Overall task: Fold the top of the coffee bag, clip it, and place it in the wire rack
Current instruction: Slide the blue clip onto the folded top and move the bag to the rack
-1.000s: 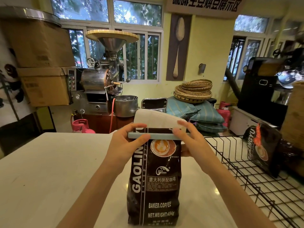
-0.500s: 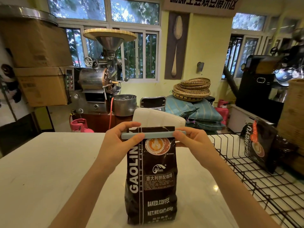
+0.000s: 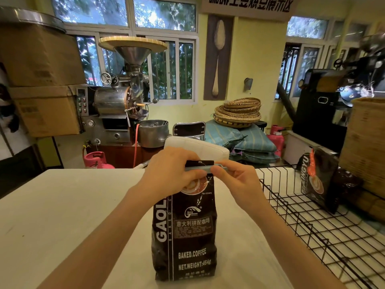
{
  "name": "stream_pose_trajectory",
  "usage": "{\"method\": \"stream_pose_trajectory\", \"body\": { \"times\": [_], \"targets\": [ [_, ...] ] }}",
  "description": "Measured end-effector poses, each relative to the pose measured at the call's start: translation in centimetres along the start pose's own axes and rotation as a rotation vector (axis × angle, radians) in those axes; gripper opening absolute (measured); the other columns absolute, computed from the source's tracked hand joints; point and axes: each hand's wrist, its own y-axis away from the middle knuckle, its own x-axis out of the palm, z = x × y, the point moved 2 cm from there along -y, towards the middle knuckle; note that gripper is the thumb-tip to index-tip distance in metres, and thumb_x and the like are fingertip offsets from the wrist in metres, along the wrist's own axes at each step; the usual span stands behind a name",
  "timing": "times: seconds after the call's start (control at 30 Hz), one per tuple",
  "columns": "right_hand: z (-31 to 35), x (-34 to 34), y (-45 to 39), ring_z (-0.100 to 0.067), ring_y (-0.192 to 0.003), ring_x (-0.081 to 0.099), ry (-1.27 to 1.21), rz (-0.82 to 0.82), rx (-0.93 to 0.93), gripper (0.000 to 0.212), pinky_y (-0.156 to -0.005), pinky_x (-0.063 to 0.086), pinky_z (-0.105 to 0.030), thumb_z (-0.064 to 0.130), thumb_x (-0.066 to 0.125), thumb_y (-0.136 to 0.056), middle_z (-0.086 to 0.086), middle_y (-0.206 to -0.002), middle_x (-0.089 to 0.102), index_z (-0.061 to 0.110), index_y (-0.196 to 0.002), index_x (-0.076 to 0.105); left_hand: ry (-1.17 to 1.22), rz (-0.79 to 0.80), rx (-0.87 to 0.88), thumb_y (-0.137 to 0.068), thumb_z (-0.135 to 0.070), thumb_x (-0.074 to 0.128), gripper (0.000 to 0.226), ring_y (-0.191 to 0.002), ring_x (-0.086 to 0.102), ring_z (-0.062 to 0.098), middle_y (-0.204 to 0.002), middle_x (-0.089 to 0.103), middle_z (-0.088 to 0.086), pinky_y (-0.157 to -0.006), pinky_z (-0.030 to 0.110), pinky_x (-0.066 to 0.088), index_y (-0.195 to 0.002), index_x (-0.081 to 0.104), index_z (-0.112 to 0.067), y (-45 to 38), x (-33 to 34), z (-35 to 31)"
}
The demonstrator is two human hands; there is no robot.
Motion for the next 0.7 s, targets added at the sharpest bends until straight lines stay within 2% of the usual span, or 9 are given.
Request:
{"method": "stream_pose_trajectory", "body": {
  "times": [0.07, 0.17, 0.23, 0.33, 0.4, 0.47, 0.53, 0.6, 0.7],
  "targets": [
    [-0.2, 0.2, 0.3, -0.009, -0.074, 0.066, 0.041, -0.059, -0.031, 0.016, -0.068, 0.049, -0.016, 0.013, 0.06, -0.084, -0.004, -0.079, 0.072, 0.007, -0.093, 0.071, -0.011, -0.015, -0.006, -0.078, -0.046, 0.058, 0.028, -0.075, 0.06, 0.015, -0.081, 0.069, -0.003, -0.071, 0.036, 0.049, -0.095, 0.067, -0.025, 0.1, 0.0, 0.0],
    [-0.5, 0.4, 0.9, -0.014, -0.081, 0.068, 0.119, -0.122, -0.074, 0.016, -0.071, 0.054, -0.024, 0.023, 0.059, -0.083, -0.006, -0.085, 0.073, 0.021, -0.092, 0.071, -0.036, -0.051, 0.005, -0.079, -0.046, 0.058, 0.029, -0.079, 0.058, 0.015, -0.085, 0.068, -0.003, -0.073, 0.033, 0.046, -0.097, 0.066, -0.026, 0.2, 0.2, -0.2],
    [-0.4, 0.5, 1.1, -0.016, -0.086, 0.068, 0.083, -0.114, -0.045, 0.018, -0.075, 0.055, -0.027, 0.025, 0.057, -0.083, -0.006, -0.089, 0.073, 0.023, -0.095, 0.069, -0.054, -0.084, 0.032, -0.08, -0.045, 0.057, 0.031, -0.083, 0.059, 0.014, -0.089, 0.069, -0.003, -0.074, 0.031, 0.045, -0.102, 0.065, -0.026, 0.5, 0.5, -0.2],
    [-0.3, 0.5, 0.9, -0.008, -0.084, 0.067, -0.041, -0.072, 0.035, 0.016, -0.075, 0.054, -0.02, 0.014, 0.054, -0.087, 0.0, -0.087, 0.071, 0.017, -0.094, 0.068, -0.094, -0.223, 0.091, -0.072, -0.059, 0.052, 0.061, -0.108, 0.057, 0.017, -0.113, 0.066, -0.002, -0.093, 0.03, 0.038, -0.122, 0.053, -0.024, 1.7, 1.3, 0.4],
    [-0.3, 0.4, 0.9, -0.008, -0.083, 0.066, -0.076, -0.067, 0.108, 0.018, -0.074, 0.054, -0.019, 0.013, 0.053, -0.088, 0.004, -0.085, 0.07, 0.023, -0.09, 0.068, 0.013, -0.315, -0.034, -0.061, -0.067, 0.056, 0.089, -0.122, 0.043, 0.013, -0.133, 0.052, 0.0, -0.103, 0.033, 0.03, -0.135, 0.036, -0.022, 3.5, 1.4, 1.4],
    [-0.4, 0.3, 1.0, -0.008, -0.085, 0.066, -0.128, -0.042, 0.199, 0.018, -0.073, 0.055, -0.019, 0.014, 0.051, -0.089, 0.004, -0.087, 0.07, 0.024, -0.093, 0.067, 0.31, -0.215, -0.318, -0.05, -0.059, 0.074, 0.11, -0.126, 0.036, 0.011, -0.142, 0.041, 0.001, -0.103, 0.035, 0.032, -0.141, 0.021, -0.027, 5.6, 1.6, 3.0],
    [-0.5, 0.3, 1.3, -0.005, -0.092, 0.066, -0.186, 0.017, 0.268, 0.023, -0.082, 0.055, -0.021, 0.013, 0.05, -0.09, 0.004, -0.097, 0.07, 0.023, -0.105, 0.064, 0.656, 0.061, -0.568, -0.043, -0.04, 0.081, 0.117, -0.12, 0.05, 0.019, -0.14, 0.044, 0.005, -0.097, 0.04, 0.042, -0.14, 0.016, -0.035, 7.5, 2.5, 4.2],
    [-0.6, 0.3, 1.9, -0.007, -0.109, 0.061, -0.226, 0.09, 0.304, 0.04, -0.094, 0.05, -0.027, 0.012, 0.055, -0.087, 0.004, -0.118, 0.065, 0.024, -0.125, 0.052, 0.835, 0.196, -0.637, -0.041, -0.03, 0.082, 0.114, -0.098, 0.063, 0.017, -0.122, 0.057, 0.005, -0.082, 0.037, 0.053, -0.137, 0.022, -0.037, 8.9, 3.5, 4.8],
    [-1.6, 0.6, 3.8, -0.018, -0.123, 0.05, -0.144, 0.145, 0.45, 0.085, -0.1, 0.044, -0.04, 0.023, 0.076, -0.069, 0.003, -0.141, 0.043, 0.033, -0.139, 0.028, 0.894, 0.161, -0.619, -0.055, -0.015, 0.082, 0.096, -0.091, 0.065, 0.014, -0.108, 0.062, -0.002, -0.069, 0.03, 0.055, -0.135, 0.03, -0.033, 9.7, 4.7, 5.1]
  ]
}}
